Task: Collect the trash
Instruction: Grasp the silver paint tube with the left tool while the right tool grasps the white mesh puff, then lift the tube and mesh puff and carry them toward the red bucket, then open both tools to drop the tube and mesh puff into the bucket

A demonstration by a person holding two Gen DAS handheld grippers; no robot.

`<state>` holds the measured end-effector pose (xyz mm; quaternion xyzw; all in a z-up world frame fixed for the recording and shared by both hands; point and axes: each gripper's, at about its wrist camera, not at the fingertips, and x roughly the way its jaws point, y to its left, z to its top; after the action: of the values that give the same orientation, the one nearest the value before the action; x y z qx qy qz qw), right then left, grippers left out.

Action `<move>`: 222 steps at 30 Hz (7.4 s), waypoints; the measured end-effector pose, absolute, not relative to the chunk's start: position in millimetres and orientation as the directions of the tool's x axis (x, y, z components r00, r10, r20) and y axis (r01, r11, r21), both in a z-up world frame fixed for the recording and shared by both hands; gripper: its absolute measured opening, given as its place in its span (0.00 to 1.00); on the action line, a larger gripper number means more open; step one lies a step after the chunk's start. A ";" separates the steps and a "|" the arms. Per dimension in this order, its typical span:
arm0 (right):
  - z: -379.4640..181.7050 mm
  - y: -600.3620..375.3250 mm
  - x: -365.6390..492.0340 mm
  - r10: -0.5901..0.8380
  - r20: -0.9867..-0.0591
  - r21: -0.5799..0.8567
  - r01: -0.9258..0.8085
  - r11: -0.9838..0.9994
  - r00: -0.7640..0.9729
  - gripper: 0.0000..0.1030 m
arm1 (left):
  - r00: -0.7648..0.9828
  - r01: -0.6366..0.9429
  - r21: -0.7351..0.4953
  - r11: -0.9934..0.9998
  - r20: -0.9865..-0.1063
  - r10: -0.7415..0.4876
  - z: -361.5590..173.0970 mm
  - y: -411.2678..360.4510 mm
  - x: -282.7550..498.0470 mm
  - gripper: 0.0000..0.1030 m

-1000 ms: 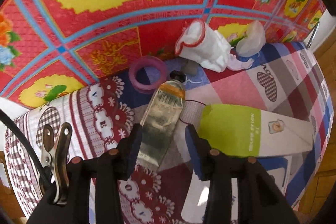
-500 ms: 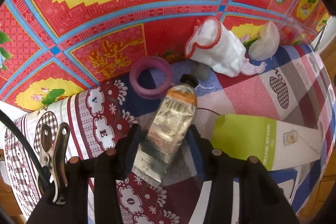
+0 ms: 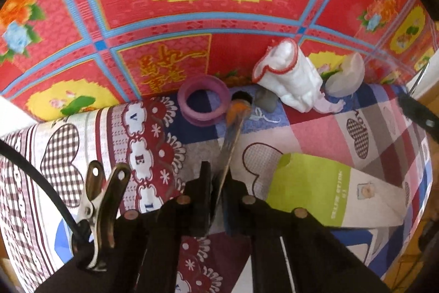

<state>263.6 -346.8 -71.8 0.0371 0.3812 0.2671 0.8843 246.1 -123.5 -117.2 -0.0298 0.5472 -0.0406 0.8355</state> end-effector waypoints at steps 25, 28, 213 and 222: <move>-117.1 -314.5 318.0 0.449 -0.732 0.297 -0.353 0.887 0.512 0.07 | 0.491 -0.124 -0.256 0.959 -0.855 -0.165 -62.2 -56.7 164.1 0.05; -113.3 -320.1 310.9 0.468 -0.717 0.314 -0.361 0.878 0.517 0.05 | 0.486 -0.119 -0.241 0.963 -0.860 -0.155 -58.3 -55.8 159.0 0.05; -173.4 360.3 -15.7 0.552 -0.834 0.239 -0.904 0.354 -0.005 0.04 | 0.463 -0.655 -0.269 0.707 -0.881 0.094 -202.5 434.0 -116.6 0.38; -226.9 399.9 10.0 0.438 -0.898 0.243 -0.882 0.404 -0.047 0.05 | 0.436 -0.647 -0.286 0.707 -0.899 0.035 -253.4 453.8 -91.3 0.39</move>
<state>10.0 399.9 -226.9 -0.2131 0.5205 0.5023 0.6567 -91.3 453.8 -253.4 -0.3157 0.4848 0.2167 0.7864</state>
